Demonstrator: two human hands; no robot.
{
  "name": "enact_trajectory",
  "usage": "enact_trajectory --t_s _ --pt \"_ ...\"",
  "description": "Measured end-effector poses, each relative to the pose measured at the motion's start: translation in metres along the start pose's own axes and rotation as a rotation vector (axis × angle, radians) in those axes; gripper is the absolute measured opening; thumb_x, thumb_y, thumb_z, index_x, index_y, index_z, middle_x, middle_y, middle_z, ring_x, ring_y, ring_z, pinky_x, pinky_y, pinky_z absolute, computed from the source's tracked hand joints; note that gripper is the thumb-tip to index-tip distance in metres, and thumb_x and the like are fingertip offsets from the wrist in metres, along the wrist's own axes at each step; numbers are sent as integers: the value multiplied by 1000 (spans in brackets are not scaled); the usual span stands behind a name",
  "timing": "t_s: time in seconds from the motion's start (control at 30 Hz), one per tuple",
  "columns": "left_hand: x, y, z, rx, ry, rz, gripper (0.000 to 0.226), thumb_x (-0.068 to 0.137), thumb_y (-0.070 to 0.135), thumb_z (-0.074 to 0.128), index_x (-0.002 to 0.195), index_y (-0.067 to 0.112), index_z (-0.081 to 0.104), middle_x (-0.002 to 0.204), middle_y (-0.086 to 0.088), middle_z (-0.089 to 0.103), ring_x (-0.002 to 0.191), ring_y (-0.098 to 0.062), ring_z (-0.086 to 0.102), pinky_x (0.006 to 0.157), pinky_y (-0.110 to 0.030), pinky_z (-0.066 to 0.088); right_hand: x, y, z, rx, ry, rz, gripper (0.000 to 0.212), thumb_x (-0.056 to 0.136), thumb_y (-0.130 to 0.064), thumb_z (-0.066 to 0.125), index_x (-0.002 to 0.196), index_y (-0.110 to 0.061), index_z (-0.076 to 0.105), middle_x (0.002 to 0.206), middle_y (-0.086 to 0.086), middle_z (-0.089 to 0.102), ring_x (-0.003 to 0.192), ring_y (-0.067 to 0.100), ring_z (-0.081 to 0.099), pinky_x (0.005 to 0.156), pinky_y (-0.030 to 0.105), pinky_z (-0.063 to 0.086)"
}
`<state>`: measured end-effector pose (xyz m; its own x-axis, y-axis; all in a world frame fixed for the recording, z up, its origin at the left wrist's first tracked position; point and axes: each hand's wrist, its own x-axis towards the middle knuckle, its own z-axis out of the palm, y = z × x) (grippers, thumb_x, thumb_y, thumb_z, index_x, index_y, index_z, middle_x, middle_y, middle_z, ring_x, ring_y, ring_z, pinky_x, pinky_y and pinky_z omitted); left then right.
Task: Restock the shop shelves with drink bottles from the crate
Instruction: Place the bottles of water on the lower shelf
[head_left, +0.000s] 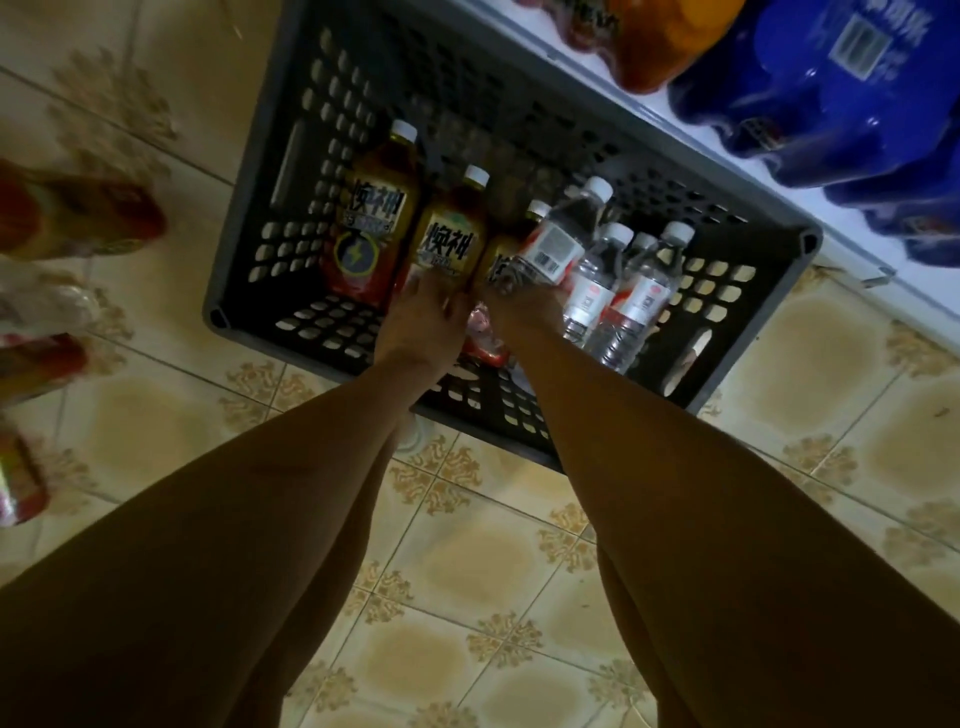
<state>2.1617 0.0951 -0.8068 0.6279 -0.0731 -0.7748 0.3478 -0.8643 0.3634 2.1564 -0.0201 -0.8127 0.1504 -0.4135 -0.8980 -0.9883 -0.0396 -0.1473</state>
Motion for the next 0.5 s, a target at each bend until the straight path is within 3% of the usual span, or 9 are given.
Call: enact_trajectory --t_s 0.07,0.13,0.2,0.3,0.4,0.47,0.5 --pt "7 -5 -6 -11 19 -2 46 98 44 38 129 14 53 129 -13 59 118 -32 56 90 -39 45 4 -3 1 202 22 56 84 87 -24 76 147 -16 18 102 2 51 72 19 64 50 23 56" --pt "11 -8 -12 -42 46 6 40 100 35 43 132 13 50 129 -14 59 117 -31 57 93 -41 46 9 -2 3 280 47 54 81 86 -15 75 144 -18 19 98 1 50 60 11 54 33 15 42" --pt "13 -11 -16 -55 47 25 38 99 35 45 131 15 49 126 -13 60 114 -30 58 91 -42 48 9 -1 4 279 57 36 83 85 -16 76 145 -16 19 111 3 53 62 10 53 38 19 42" --pt "9 -11 -19 -150 42 13 38 98 35 50 131 16 49 127 -9 59 113 -26 59 88 -41 48 8 -2 -6 184 -46 23 82 84 -23 76 143 -14 20 107 2 56 69 15 62 48 23 46" --pt "-5 4 -21 -336 4 -15 40 98 37 56 131 18 46 120 -2 62 107 -17 60 85 -29 48 -5 1 -30 -5 -224 -73 64 84 -22 78 132 -11 37 96 -2 58 75 12 62 46 20 48" --pt "-13 18 -20 -521 -75 -83 42 98 37 58 131 16 43 114 2 62 99 -12 62 71 -10 51 -17 7 -38 -74 -337 -185 50 83 -15 78 125 -10 51 97 -1 65 75 8 64 45 14 48" --pt "-14 24 -18 -631 -106 -125 48 97 36 61 135 13 41 116 2 61 102 -14 62 63 -8 50 -21 13 -38 -130 -356 -248 48 81 -14 79 123 -12 54 97 -1 67 77 7 65 50 15 51"
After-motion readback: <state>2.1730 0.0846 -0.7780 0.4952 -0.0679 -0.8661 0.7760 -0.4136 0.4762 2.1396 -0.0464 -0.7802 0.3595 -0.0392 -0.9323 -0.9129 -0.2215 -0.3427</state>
